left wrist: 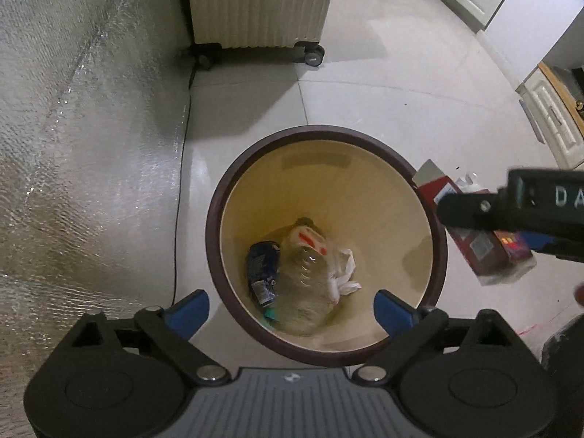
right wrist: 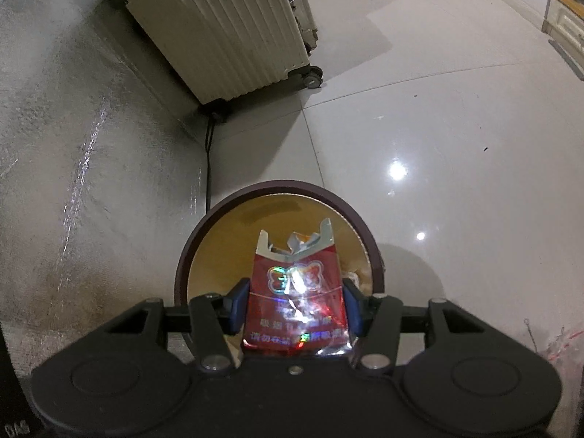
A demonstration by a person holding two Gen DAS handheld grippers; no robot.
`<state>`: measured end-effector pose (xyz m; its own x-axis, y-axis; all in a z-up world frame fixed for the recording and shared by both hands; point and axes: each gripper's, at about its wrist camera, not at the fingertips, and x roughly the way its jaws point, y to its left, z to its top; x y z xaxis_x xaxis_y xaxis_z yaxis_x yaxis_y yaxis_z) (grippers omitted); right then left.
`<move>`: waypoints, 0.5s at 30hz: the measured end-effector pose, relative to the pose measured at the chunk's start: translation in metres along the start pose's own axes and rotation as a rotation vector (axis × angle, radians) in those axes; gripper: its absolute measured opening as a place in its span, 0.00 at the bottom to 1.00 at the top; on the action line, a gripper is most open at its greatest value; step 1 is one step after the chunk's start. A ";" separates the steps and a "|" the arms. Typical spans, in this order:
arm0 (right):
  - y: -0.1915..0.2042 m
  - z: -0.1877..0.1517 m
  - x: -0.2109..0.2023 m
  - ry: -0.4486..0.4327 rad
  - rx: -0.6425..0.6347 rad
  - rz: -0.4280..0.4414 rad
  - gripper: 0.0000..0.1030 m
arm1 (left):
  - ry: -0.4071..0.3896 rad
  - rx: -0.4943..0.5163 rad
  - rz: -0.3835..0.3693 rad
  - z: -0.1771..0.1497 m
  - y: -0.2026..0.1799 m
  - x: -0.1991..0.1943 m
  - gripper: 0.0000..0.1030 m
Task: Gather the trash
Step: 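Open both grippers over the bin to drop the pack and bottle, then move both tools back from the bin toward the table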
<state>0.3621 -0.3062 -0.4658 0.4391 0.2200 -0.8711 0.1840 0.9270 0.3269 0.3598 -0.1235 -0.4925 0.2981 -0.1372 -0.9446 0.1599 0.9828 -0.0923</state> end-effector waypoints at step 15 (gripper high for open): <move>-0.008 -0.013 0.004 0.068 -0.036 0.010 0.94 | 0.048 -0.027 0.026 -0.011 0.009 -0.007 1.00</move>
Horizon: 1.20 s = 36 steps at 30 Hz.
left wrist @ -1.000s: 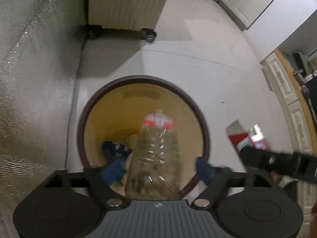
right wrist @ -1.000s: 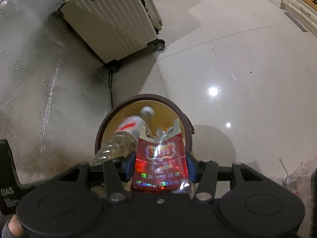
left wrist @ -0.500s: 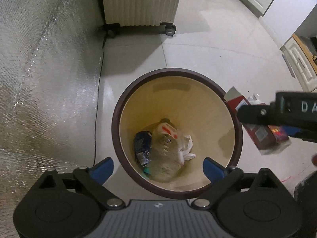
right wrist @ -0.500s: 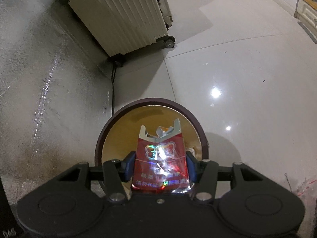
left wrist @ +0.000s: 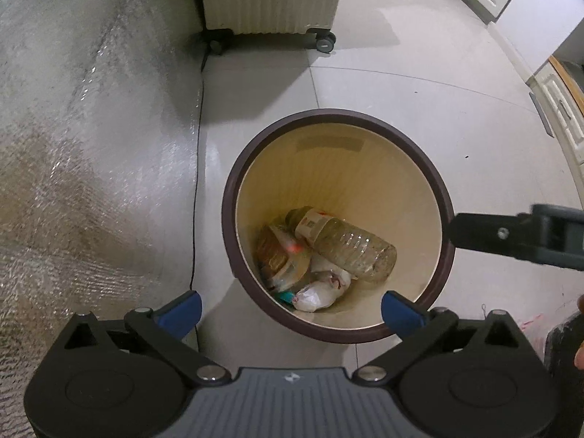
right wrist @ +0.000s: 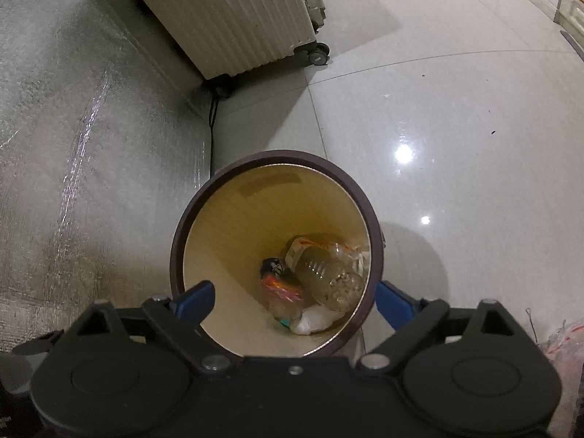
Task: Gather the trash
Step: 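Move both tools back from the bin toward the table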
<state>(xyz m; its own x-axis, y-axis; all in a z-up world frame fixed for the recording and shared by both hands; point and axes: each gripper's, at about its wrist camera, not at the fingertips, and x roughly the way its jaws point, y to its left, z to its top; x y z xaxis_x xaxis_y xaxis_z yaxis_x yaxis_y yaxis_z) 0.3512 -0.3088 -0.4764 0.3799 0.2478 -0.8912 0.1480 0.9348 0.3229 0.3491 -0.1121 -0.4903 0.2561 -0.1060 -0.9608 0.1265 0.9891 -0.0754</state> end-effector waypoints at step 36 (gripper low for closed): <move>-0.002 -0.031 -0.078 -0.063 -0.108 -0.065 1.00 | -0.045 -0.086 0.029 -0.027 0.020 -0.093 1.00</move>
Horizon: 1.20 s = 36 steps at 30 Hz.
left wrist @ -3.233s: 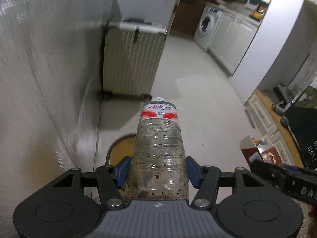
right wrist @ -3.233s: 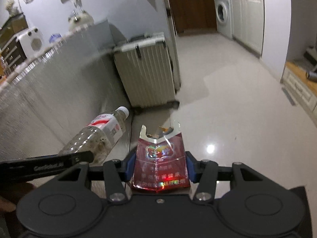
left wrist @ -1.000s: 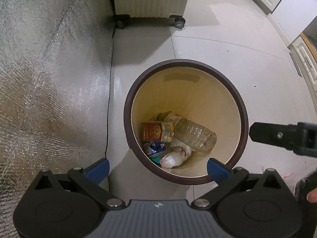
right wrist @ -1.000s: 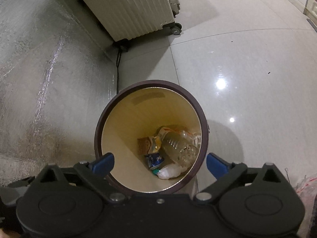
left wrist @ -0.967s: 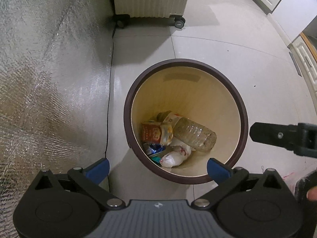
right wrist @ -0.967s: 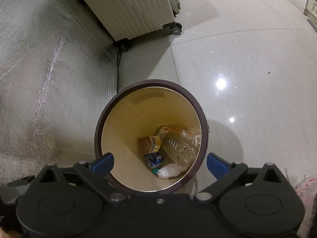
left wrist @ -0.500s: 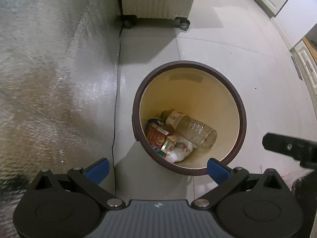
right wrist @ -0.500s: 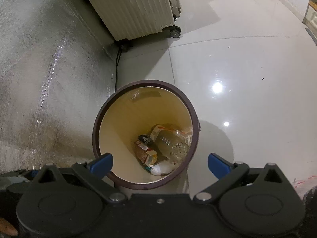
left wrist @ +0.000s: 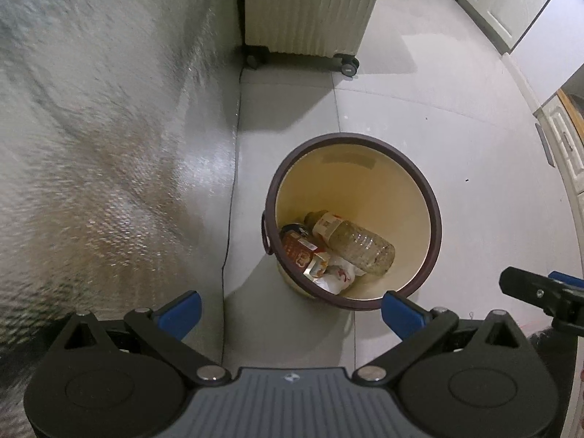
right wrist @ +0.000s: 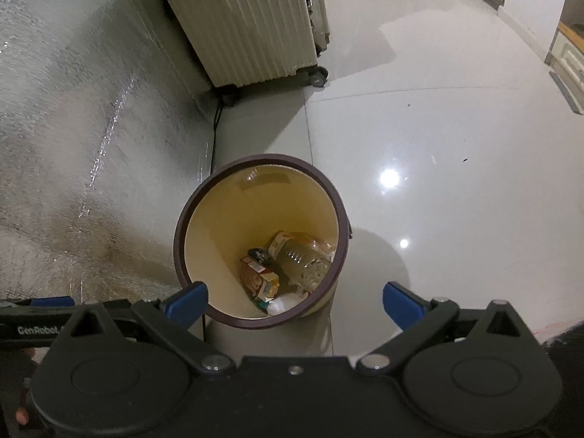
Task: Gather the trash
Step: 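Move both tools back from the bin toward the table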
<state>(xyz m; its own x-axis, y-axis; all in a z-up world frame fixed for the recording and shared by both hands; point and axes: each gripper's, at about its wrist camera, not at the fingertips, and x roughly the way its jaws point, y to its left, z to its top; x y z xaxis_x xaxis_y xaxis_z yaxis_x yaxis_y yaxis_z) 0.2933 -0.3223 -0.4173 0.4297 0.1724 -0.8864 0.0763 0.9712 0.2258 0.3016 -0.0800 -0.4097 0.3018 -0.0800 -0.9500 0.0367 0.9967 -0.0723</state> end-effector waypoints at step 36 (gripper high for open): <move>-0.002 -0.060 -0.207 -0.265 -0.044 -0.126 1.00 | -0.332 0.116 -0.073 -0.065 -0.043 -0.217 1.00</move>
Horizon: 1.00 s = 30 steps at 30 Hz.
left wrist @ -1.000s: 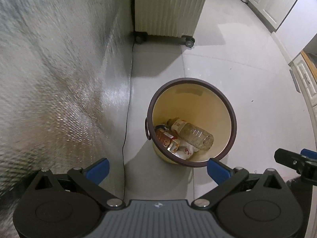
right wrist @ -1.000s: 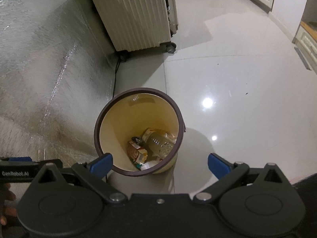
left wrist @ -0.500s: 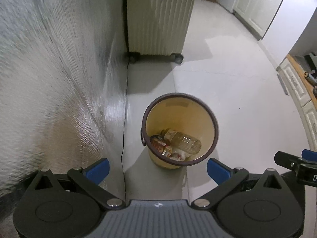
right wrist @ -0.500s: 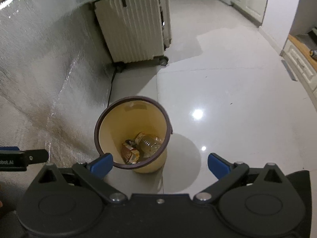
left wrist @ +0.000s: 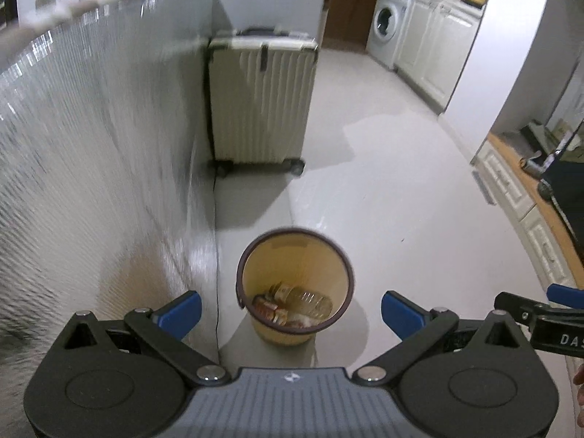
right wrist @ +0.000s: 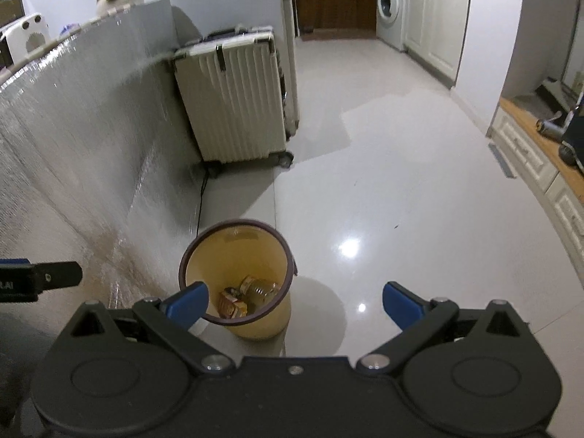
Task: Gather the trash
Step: 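Move both tools back from the bin toward the table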
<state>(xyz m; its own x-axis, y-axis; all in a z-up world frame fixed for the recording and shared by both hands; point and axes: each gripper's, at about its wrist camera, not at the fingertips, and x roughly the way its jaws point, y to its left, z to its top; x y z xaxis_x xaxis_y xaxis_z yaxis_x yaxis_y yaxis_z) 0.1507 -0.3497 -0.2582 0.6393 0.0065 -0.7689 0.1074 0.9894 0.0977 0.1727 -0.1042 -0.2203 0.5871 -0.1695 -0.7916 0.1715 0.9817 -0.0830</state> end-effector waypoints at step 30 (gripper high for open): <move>0.032 0.042 -0.201 -0.361 -0.035 0.051 1.00 | -0.392 0.045 -0.022 0.026 0.013 -0.218 1.00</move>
<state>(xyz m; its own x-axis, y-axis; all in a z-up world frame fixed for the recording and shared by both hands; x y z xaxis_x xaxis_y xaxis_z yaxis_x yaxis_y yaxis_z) 0.0572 -0.3255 -0.0742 0.8716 0.0104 -0.4900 0.0466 0.9935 0.1039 0.0680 -0.0572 -0.0331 0.8391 -0.2191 -0.4979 0.2164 0.9742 -0.0640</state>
